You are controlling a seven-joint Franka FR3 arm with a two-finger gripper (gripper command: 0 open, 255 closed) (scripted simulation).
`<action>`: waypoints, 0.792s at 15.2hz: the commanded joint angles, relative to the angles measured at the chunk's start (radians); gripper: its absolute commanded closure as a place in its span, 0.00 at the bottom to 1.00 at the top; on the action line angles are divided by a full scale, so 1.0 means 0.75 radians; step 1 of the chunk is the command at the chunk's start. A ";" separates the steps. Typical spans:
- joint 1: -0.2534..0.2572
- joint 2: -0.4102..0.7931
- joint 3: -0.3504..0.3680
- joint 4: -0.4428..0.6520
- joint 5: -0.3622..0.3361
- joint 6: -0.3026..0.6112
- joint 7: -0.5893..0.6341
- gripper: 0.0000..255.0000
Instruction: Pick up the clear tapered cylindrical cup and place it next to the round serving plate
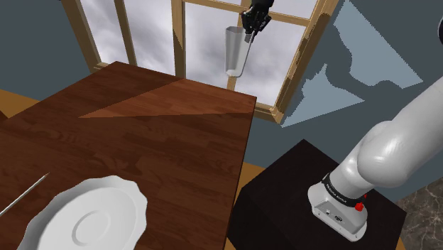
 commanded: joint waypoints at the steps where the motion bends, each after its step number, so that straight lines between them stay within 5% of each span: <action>1: 0.029 -0.023 0.035 -0.031 -0.004 0.014 0.066 1.00; 12: 0.186 -0.019 0.234 -0.029 -0.022 0.040 0.422 1.00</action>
